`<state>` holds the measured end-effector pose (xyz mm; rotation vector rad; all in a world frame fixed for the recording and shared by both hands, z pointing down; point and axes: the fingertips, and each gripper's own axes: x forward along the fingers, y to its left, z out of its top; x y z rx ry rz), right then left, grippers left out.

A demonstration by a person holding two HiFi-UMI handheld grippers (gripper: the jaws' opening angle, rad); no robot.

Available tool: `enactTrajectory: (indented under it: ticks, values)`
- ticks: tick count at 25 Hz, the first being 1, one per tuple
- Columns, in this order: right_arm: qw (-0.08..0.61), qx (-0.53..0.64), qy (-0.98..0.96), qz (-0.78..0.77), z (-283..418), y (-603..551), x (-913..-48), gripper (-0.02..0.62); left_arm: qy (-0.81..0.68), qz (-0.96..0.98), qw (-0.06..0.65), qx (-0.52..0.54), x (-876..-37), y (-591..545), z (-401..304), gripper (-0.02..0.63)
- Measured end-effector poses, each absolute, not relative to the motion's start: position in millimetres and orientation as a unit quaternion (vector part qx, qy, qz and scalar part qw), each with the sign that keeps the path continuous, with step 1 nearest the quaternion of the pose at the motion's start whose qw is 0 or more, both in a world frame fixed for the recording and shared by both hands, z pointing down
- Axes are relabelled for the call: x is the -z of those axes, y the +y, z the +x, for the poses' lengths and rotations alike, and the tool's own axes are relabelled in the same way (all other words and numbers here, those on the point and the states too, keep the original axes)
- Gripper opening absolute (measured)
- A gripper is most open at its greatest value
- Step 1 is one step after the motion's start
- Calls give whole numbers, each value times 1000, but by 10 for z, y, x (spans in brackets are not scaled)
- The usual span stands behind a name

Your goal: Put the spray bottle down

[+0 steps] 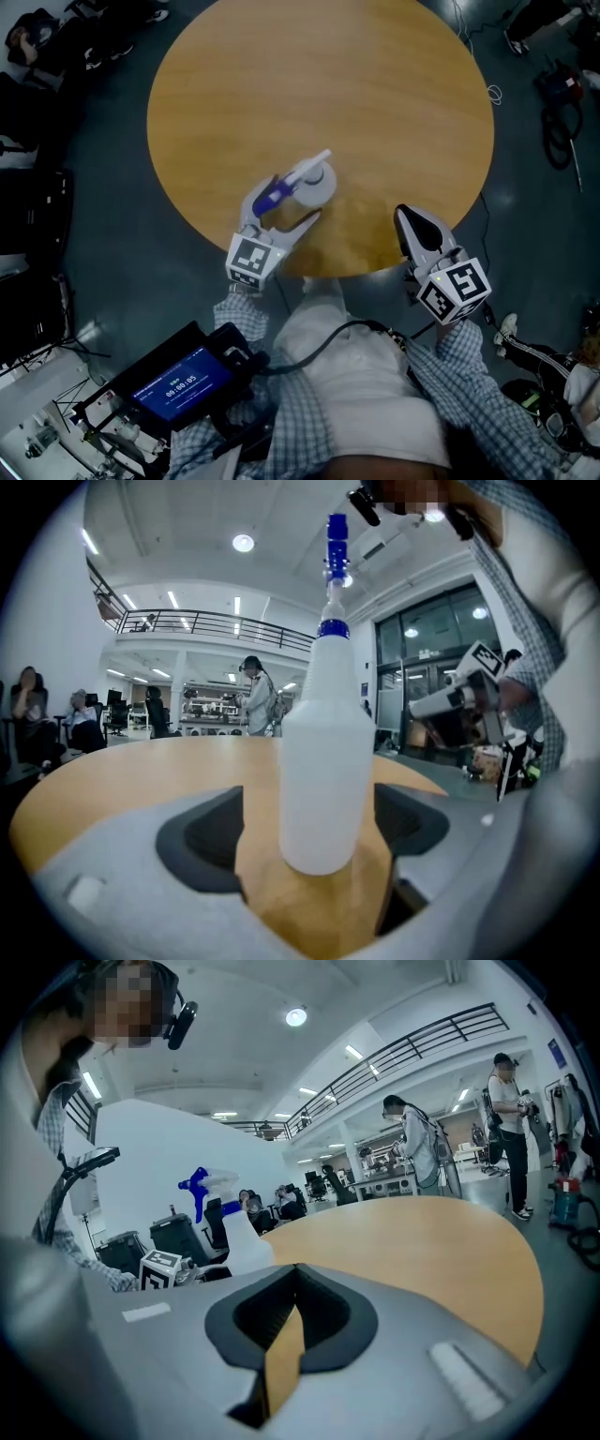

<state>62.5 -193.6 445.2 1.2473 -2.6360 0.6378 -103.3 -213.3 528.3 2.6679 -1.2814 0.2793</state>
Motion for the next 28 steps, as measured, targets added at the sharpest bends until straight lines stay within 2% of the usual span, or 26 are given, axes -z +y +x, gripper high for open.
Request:
enactTrajectory:
  ticks: [5, 10, 13, 17, 20, 28]
  values:
    - [68, -197, -888, 410, 530, -1737, -4153, 2, -450, 884, 82, -95, -5076, -2002, -1257, 430]
    - [61, -189, -890, 410, 501, -1723, -4111, 3, -468, 875, 87, -91, -5003, -1932, -1355, 394]
    - [57, -186, -890, 412, 515, -1780, -4096, 2, -478, 871, 78, -85, -4935, -1941, -1392, 301]
    - [49, -184, -890, 415, 526, -1876, -4107, 2, -489, 864, 79, -84, -4809, -1981, -1385, 113]
    - [43, -184, -890, 416, 529, -1957, -4124, 2, -494, 862, 66, -93, -4785, -2011, -1379, 13]
    - [34, -175, -898, 403, 445, -1934, -4133, 2, -488, 869, 35, -73, -4610, -1793, -1323, 2]
